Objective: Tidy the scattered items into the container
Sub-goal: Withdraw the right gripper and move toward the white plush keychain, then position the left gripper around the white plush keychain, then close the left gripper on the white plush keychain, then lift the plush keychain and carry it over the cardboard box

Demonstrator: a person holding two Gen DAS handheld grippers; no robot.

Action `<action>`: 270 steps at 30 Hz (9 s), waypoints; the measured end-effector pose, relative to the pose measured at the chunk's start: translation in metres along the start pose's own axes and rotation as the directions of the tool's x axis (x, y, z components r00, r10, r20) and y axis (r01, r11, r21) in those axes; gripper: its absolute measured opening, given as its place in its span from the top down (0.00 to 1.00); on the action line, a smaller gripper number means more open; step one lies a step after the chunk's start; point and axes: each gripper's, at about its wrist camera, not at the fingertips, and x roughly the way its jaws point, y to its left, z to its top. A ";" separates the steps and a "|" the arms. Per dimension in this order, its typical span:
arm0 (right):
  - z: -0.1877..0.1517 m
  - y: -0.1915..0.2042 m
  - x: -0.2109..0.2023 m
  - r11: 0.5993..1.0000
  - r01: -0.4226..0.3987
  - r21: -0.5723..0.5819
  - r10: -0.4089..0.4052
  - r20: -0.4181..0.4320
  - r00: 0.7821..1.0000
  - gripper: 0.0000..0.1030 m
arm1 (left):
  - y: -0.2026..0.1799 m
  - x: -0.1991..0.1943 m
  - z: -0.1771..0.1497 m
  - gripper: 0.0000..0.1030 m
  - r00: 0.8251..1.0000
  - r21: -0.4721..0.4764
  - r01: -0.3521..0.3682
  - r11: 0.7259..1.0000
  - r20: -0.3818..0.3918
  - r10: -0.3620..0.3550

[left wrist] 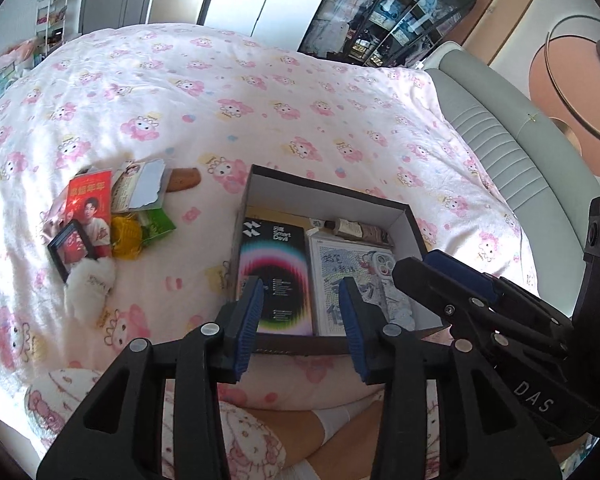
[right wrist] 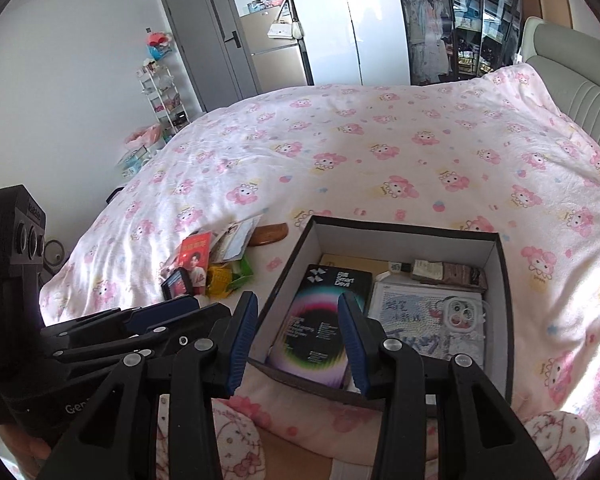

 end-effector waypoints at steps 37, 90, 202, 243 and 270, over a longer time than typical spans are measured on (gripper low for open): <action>-0.022 0.144 0.168 0.974 -0.221 -0.040 0.197 -0.324 0.925 0.63 | 0.241 -0.016 -0.045 0.60 0.990 -0.464 -0.135 0.876 -0.037 0.133; -0.068 0.114 0.287 0.983 -0.158 0.091 0.182 -0.492 0.851 0.73 | 0.279 0.123 -0.011 0.44 0.965 -0.704 -0.049 0.708 -0.217 -0.150; -0.031 0.071 0.279 0.896 -0.321 0.307 0.432 -0.436 0.789 0.61 | 0.267 0.113 -0.012 0.76 0.988 -0.735 -0.148 0.661 -0.086 0.126; -0.008 0.070 0.162 0.903 -0.383 0.195 0.421 -0.223 0.879 0.73 | 0.154 0.033 0.014 0.79 1.000 -0.525 0.025 0.850 0.026 -0.013; 0.003 -0.158 0.146 0.884 0.032 0.466 0.032 -0.129 0.991 0.73 | -0.021 0.233 0.070 0.78 0.963 -0.388 0.115 0.914 -0.183 -0.199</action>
